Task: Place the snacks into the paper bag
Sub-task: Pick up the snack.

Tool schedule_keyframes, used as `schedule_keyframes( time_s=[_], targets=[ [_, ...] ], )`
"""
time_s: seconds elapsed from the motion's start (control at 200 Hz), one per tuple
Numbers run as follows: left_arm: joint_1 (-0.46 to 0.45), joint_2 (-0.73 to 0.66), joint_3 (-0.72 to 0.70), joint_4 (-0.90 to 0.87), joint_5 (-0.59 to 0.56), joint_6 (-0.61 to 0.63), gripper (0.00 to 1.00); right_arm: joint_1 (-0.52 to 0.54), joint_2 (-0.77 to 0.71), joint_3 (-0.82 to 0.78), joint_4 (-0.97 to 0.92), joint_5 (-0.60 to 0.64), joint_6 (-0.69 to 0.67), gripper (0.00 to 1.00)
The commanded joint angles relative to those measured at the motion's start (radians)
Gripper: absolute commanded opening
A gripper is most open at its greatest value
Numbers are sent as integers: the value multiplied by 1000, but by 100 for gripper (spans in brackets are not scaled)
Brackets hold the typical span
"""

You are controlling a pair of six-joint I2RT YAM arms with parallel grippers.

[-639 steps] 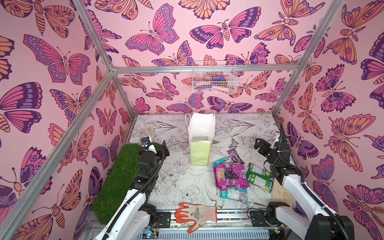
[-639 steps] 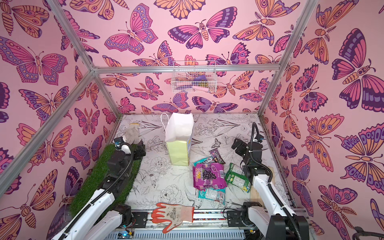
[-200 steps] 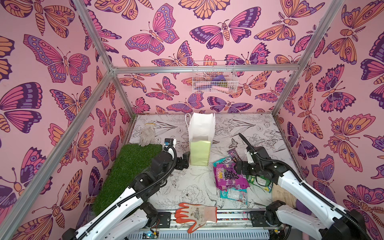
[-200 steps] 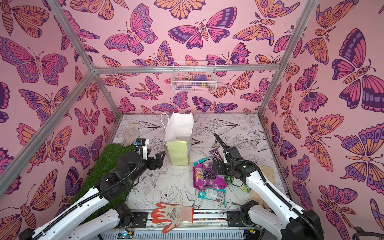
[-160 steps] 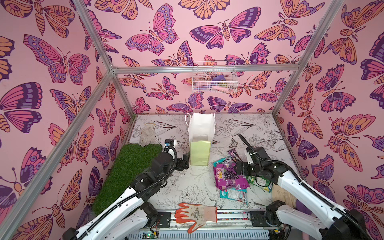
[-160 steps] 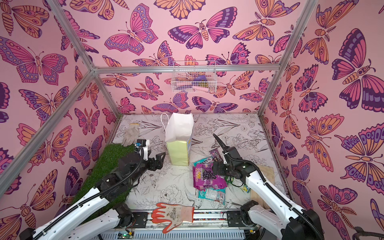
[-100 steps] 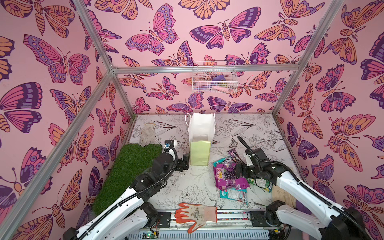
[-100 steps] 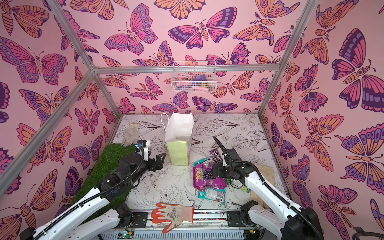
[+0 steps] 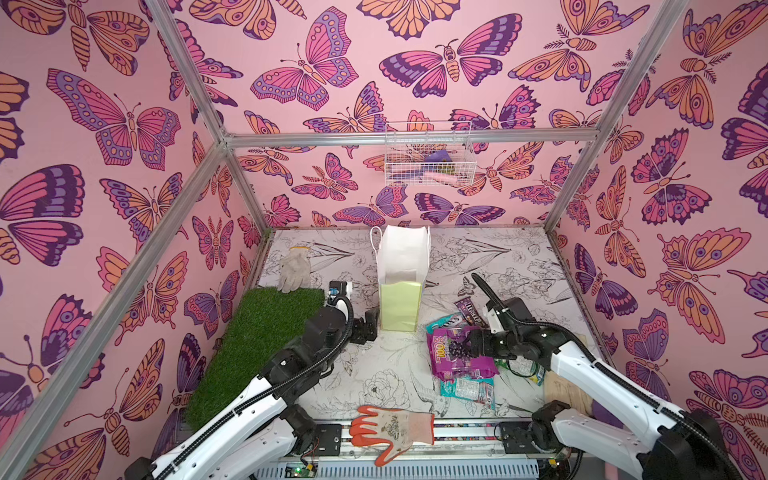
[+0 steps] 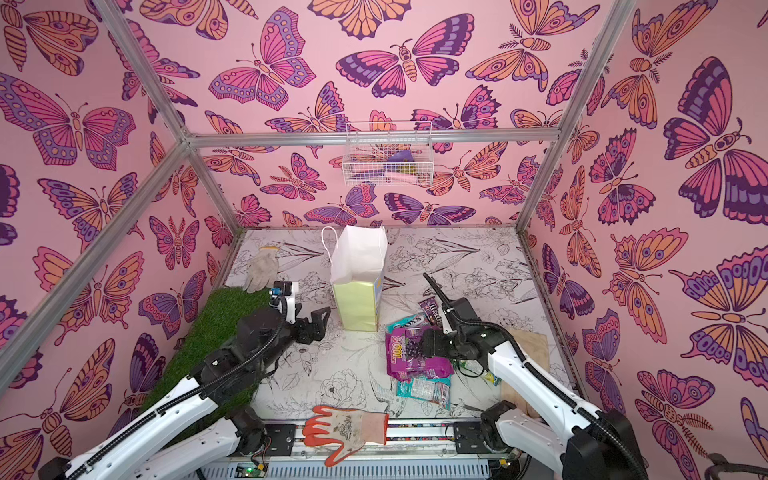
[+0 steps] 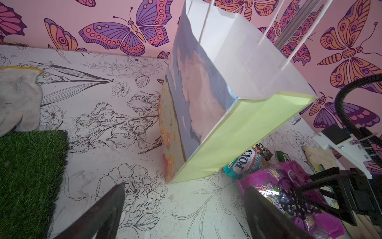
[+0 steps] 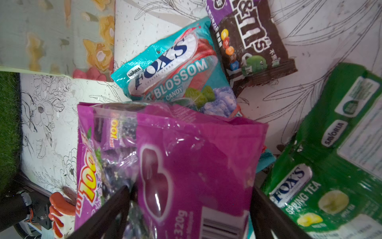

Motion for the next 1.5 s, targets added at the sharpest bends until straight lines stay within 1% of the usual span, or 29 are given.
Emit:
schedule_keyframes(
  time_s=[0.0, 0.346, 0.471, 0.581, 0.756, 0.921, 1.017, 1.077, 1.197, 1.362, 1.492],
  targets=[
    [-6, -10, -20, -9, -1, -12, 92, 14, 10, -8, -21, -12, 3, 85],
    [-8, 0, -15, -9, 0, -16, 92, 33, 28, -11, -16, -9, 3, 78],
    [-9, 4, -14, -7, -1, -16, 92, 33, 34, -14, -15, 0, 3, 74],
    [-10, 6, -15, -8, -3, -16, 92, 32, 38, -13, -17, 4, 2, 68],
    [-11, 5, -17, -8, -4, -17, 92, 33, 22, -8, -29, 27, 6, 51],
    [-11, 0, -20, -9, -5, -19, 92, 33, 0, -1, -41, 52, 11, 40],
    [-11, 1, -20, -9, -7, -19, 92, 32, -12, 2, -47, 61, 12, 29],
    [-11, 1, -20, -8, -7, -19, 92, 33, -19, 6, -52, 65, 11, 20],
    [-11, -1, -20, -9, -6, -20, 92, 33, -32, 17, -57, 67, 11, 6],
    [-13, -9, -25, -8, -6, -22, 92, 33, -60, 30, -62, 66, 11, 0],
    [-12, -18, -27, -8, -6, -25, 92, 34, -94, 35, -57, 62, 11, 0]
  ],
)
